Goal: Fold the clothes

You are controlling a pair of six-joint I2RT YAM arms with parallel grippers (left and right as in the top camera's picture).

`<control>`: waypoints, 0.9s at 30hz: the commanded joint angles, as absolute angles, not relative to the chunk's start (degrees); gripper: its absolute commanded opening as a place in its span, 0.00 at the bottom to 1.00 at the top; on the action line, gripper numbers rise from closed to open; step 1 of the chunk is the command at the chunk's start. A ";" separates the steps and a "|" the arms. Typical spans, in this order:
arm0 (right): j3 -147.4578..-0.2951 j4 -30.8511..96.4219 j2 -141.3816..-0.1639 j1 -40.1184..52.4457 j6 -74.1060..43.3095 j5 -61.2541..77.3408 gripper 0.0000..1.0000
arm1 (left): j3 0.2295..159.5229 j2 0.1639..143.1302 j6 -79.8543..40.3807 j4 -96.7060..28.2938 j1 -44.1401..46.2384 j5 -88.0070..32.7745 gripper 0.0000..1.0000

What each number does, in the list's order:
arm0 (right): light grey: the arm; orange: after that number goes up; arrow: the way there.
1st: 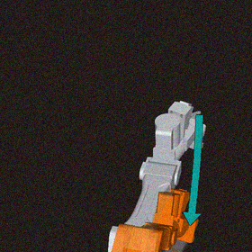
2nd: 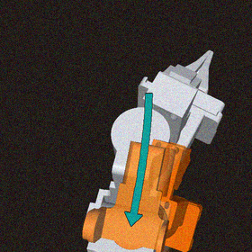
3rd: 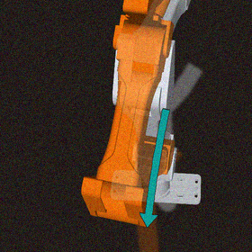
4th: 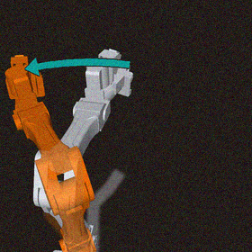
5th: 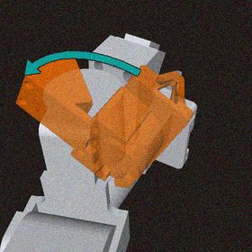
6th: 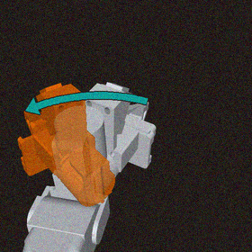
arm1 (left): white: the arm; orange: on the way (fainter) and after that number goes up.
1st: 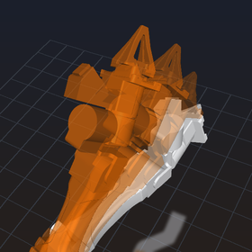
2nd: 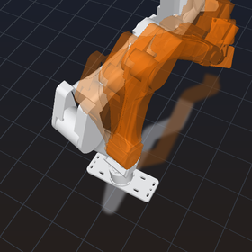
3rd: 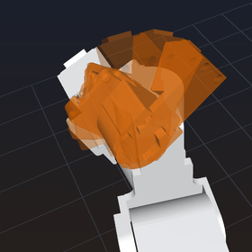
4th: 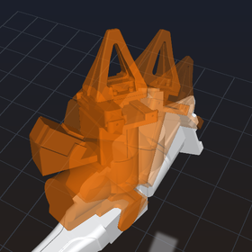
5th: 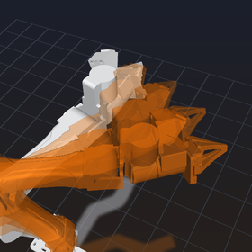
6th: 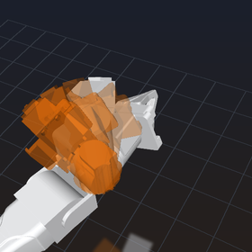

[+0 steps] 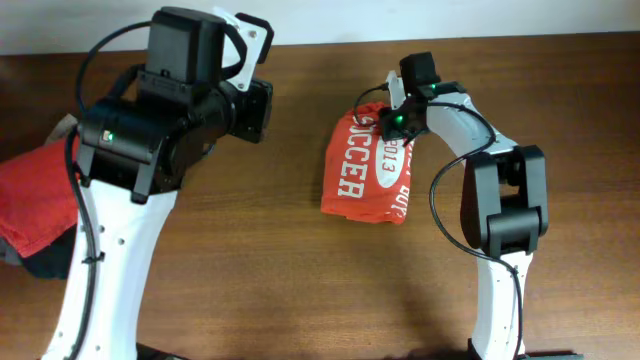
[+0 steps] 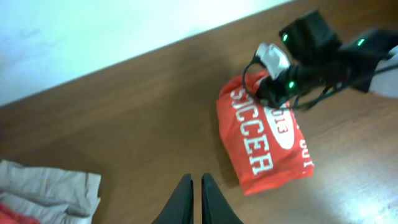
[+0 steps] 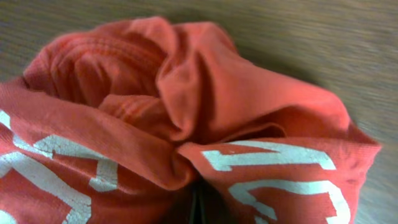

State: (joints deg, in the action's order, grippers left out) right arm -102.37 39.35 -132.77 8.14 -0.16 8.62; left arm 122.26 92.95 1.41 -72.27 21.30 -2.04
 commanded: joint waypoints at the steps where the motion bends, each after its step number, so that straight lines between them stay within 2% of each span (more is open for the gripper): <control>1: -101.78 44.60 -136.31 7.62 -1.87 -2.39 0.04 | 122.34 93.30 0.86 -73.10 21.30 -1.04 0.06; 7: -101.82 62.06 -136.11 7.44 -19.92 -10.46 0.04 | 122.34 93.30 0.86 -72.95 21.30 -1.04 0.06; 10: -101.80 71.16 -136.11 7.51 -27.38 -6.66 0.04 | 122.34 93.30 0.86 -72.99 21.30 -1.04 0.07; 14: -101.80 78.17 -136.11 8.12 -27.64 9.26 0.04 | 122.34 93.30 0.86 -73.19 21.30 -1.04 0.08; 16: -101.82 79.31 -135.85 8.54 -23.09 16.73 0.04 | 122.34 93.30 0.86 -73.21 21.30 -1.04 0.08; 18: -101.82 79.02 -134.96 8.69 -21.45 18.90 0.04 | 122.34 93.30 0.86 -73.21 21.30 -1.04 0.09; 22: -101.89 75.94 -130.93 8.60 -21.43 18.70 0.04 | 122.23 93.32 0.86 -74.32 21.30 -0.23 0.20; 25: -101.97 73.65 -126.89 8.62 -21.23 16.47 0.04 | 122.15 93.32 0.84 -76.20 21.30 5.08 0.36; 27: -101.97 72.44 -123.55 8.62 -20.88 13.43 0.04 | 122.15 93.30 0.82 -77.19 21.23 8.23 0.42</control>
State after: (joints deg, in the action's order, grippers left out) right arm -101.86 73.38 -130.65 8.10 -21.87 15.09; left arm 122.21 93.27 0.80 -76.47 21.30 2.04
